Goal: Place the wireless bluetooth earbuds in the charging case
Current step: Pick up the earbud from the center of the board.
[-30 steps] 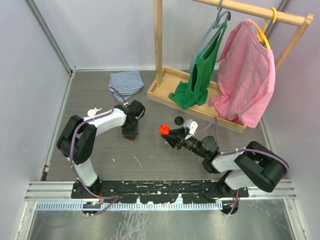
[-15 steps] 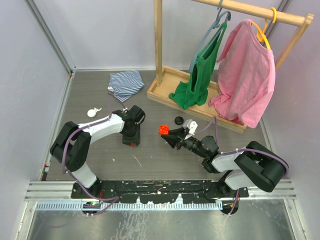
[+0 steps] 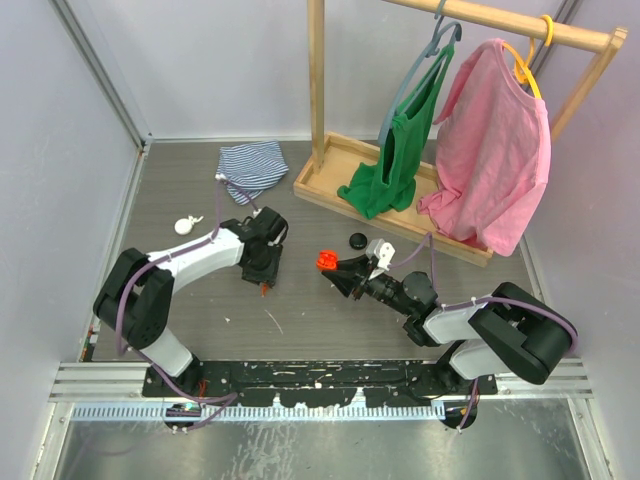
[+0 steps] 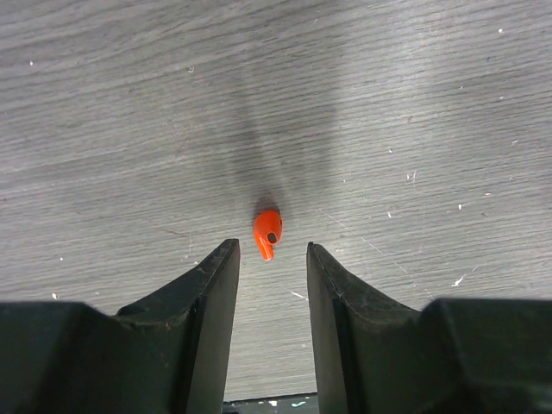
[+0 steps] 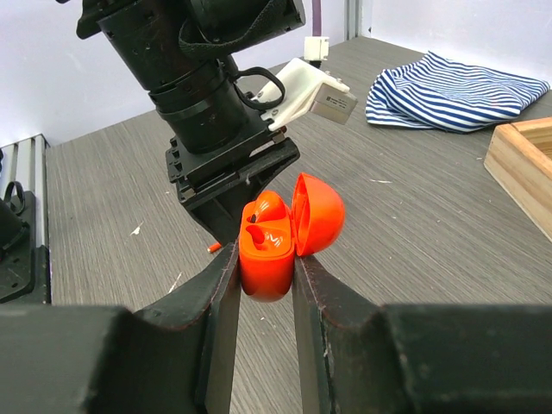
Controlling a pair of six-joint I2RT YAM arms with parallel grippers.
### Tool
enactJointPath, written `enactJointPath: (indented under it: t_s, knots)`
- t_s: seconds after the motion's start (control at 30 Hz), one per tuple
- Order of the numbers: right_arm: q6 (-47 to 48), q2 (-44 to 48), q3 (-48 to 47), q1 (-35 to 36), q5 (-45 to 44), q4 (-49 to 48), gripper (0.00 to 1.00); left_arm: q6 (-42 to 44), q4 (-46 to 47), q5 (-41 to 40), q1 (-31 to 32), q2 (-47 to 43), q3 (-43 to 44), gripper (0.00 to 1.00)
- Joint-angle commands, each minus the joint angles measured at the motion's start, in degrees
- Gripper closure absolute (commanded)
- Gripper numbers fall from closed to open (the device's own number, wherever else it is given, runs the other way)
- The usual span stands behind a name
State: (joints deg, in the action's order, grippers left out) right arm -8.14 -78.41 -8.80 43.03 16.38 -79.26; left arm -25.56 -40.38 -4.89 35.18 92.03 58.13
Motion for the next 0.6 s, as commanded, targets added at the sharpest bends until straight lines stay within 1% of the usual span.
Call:
enactJointPath:
  t_s: [0.0, 0.23, 0.57]
  knots:
    - [-0.31, -0.51, -1.83, 0.18, 0.36, -3.53, 0.99, 4.44, 2.12, -0.28, -0.39, 0.64, 0.93, 0.62]
    - [-0.55, -0.93, -2.01, 0.22, 0.58, -3.53, 0.99, 4.99, 3.46, 0.88, -0.68, 3.61, 1.09, 0.66]
    - [-0.51, -1.13, -2.1, 0.22, 0.67, -3.53, 0.99, 4.94, 2.55, 1.84, -0.76, 5.5, 1.2, 0.74]
